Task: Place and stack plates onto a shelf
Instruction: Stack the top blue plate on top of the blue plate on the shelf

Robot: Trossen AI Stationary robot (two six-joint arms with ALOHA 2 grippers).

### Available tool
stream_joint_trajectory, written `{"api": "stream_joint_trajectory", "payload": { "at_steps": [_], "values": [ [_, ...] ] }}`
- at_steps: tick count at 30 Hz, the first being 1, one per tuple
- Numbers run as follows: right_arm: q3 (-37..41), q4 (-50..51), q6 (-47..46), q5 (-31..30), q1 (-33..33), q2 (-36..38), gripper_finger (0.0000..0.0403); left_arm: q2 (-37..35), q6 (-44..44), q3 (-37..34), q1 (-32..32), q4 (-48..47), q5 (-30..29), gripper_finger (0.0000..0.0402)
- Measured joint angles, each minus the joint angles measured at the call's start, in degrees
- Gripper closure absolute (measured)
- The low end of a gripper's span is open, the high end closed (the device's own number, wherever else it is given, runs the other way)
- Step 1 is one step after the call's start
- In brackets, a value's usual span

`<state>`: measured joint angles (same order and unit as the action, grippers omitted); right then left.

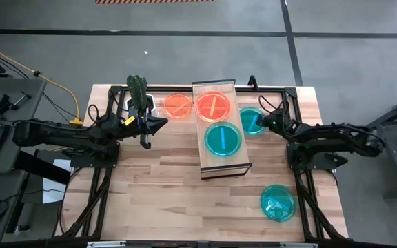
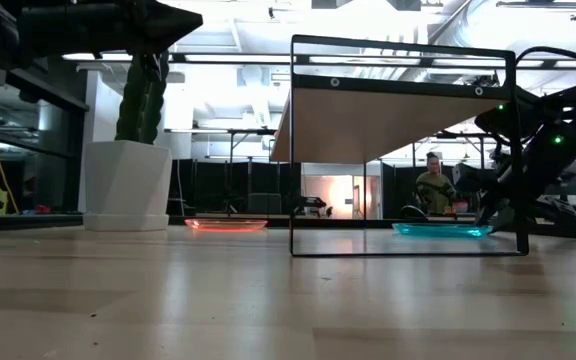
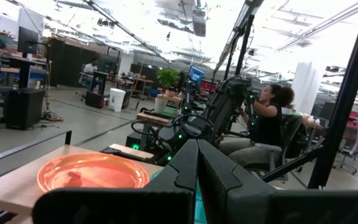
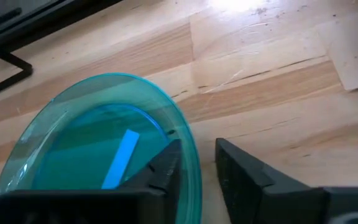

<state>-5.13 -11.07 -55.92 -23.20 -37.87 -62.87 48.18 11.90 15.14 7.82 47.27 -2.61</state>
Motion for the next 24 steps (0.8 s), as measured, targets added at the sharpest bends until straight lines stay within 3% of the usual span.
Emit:
{"api": "stream_joint_trajectory", "payload": {
  "at_steps": [6, 15, 24],
  "values": [
    [0.0, -3.98, 0.48, -1.64, 0.0, -3.66, 0.0397, 0.0, -0.02, 0.02, 0.01, 0.72, 0.02, 0.0402],
    [0.02, -13.75, 1.04, -2.7, -0.02, -4.59, 0.0402, 0.0, -0.04, 0.02, 0.0, 0.68, 0.02, 0.0402],
    [0.02, -18.19, 3.74, -1.58, -0.04, 3.87, 0.0403, 0.0, -0.02, 0.02, -0.01, 0.59, 0.46, 0.0402]
  ]
}}
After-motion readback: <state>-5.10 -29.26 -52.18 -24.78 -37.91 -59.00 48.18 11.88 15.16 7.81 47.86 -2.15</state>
